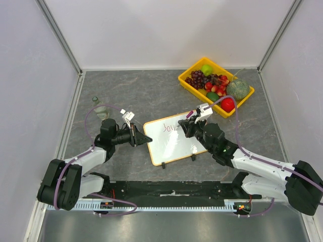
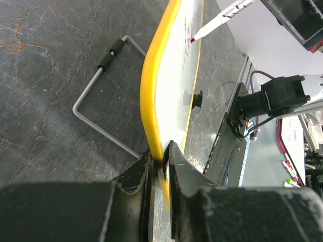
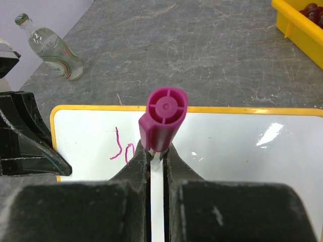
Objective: Write a sentence on the whiteboard
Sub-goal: Write on the whiteboard at the whiteboard stand.
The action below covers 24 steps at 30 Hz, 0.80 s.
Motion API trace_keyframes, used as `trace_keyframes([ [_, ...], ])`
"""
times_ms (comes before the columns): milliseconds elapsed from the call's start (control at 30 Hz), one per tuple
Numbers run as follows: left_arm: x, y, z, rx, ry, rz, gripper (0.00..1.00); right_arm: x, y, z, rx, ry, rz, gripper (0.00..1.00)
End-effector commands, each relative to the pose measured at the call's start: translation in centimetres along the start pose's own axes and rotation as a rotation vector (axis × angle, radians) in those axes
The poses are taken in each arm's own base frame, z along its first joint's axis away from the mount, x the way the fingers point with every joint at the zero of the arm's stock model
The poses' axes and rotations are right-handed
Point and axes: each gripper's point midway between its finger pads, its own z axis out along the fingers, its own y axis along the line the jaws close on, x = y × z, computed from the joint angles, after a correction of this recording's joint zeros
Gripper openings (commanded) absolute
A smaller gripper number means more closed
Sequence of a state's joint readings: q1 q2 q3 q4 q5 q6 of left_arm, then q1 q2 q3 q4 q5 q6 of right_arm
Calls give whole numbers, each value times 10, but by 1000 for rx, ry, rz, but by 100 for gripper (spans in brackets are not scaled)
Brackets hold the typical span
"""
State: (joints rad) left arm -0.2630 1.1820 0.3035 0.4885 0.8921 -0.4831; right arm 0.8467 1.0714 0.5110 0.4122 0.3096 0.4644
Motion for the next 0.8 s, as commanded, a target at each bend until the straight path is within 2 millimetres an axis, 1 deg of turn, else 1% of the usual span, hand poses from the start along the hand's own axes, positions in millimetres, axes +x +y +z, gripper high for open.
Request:
trace_keyframes([
  [0, -6, -2, 0, 9, -22, 55, 2, 18, -8, -4, 12, 39, -1, 0],
  [200, -6, -1, 0, 8, -23, 54, 2, 26, -7, -8, -9, 56, 8, 0],
  [300, -6, -1, 0, 9, -22, 56, 2, 23, -3, -9, -29, 52, 20, 0],
  [367, -6, -2, 0, 10, -21, 54, 2, 18, 2, -10, -49, 44, 27, 0],
  [467, -6, -2, 0, 10, -21, 55, 2, 5, 14, -12, -96, 25, 53, 0],
  [633, -6, -1, 0, 9, -21, 55, 2, -26, 31, -21, -169, -43, 89, 0],
  [767, -6, -2, 0, 10, -20, 54, 2, -45, 37, -27, -190, -78, 102, 0],
])
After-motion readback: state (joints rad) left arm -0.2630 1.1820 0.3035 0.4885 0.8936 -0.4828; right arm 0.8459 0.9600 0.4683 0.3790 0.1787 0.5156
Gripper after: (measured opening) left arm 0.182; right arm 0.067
